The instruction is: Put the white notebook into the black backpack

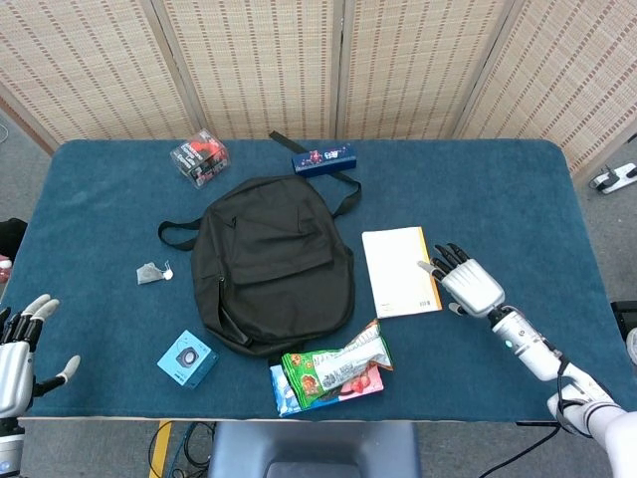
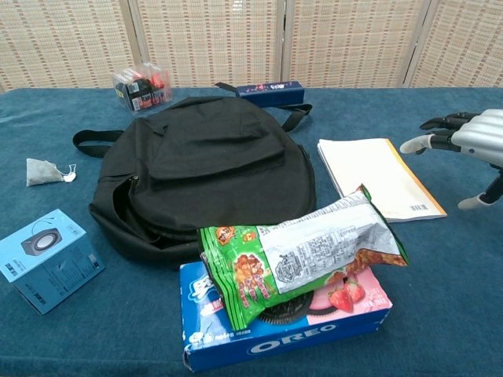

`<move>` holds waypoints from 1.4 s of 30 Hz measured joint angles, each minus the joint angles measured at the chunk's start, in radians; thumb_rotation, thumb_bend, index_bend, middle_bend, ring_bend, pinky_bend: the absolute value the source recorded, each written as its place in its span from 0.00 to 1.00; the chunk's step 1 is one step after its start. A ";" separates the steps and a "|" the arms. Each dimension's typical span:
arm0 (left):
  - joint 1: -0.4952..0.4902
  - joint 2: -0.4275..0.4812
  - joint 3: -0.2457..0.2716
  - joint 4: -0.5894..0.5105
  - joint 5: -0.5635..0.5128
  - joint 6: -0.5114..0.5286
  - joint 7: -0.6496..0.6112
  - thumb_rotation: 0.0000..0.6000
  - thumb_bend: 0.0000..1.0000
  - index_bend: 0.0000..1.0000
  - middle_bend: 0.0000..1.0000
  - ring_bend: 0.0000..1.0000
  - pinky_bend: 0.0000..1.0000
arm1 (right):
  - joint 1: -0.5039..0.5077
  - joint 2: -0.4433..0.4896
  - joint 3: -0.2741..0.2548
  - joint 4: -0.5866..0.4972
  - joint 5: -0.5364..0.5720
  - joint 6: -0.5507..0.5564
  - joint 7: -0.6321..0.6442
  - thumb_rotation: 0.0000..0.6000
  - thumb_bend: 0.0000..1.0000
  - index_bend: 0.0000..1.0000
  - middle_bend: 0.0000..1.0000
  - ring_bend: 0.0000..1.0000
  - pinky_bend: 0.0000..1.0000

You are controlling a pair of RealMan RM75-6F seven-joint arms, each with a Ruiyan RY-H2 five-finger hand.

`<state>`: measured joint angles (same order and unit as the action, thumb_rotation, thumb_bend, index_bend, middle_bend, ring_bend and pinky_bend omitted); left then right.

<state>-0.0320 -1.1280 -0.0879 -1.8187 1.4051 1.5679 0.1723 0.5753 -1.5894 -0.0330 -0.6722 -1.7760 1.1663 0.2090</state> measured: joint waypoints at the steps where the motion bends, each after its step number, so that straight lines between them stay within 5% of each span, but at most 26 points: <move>1: 0.000 0.000 0.000 0.001 -0.001 0.000 -0.001 1.00 0.23 0.20 0.12 0.14 0.00 | 0.003 -0.013 -0.007 0.020 -0.003 0.003 0.012 1.00 0.06 0.16 0.23 0.05 0.10; 22: 0.001 0.001 -0.003 -0.002 -0.005 -0.001 -0.003 1.00 0.23 0.20 0.12 0.14 0.00 | 0.035 -0.089 -0.067 0.120 0.007 -0.005 0.068 1.00 0.08 0.16 0.23 0.05 0.10; 35: 0.005 0.001 -0.003 0.003 -0.006 0.002 -0.008 1.00 0.23 0.20 0.12 0.14 0.00 | 0.060 -0.127 -0.082 0.154 0.004 0.006 0.095 1.00 0.43 0.26 0.28 0.06 0.10; 42: 0.008 0.007 -0.004 0.000 -0.008 0.004 -0.013 1.00 0.23 0.20 0.12 0.14 0.00 | 0.082 -0.141 -0.082 0.169 0.009 0.006 0.122 1.00 0.51 0.27 0.29 0.08 0.10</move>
<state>-0.0239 -1.1212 -0.0918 -1.8184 1.3974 1.5724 0.1591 0.6575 -1.7305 -0.1151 -0.5037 -1.7667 1.1723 0.3310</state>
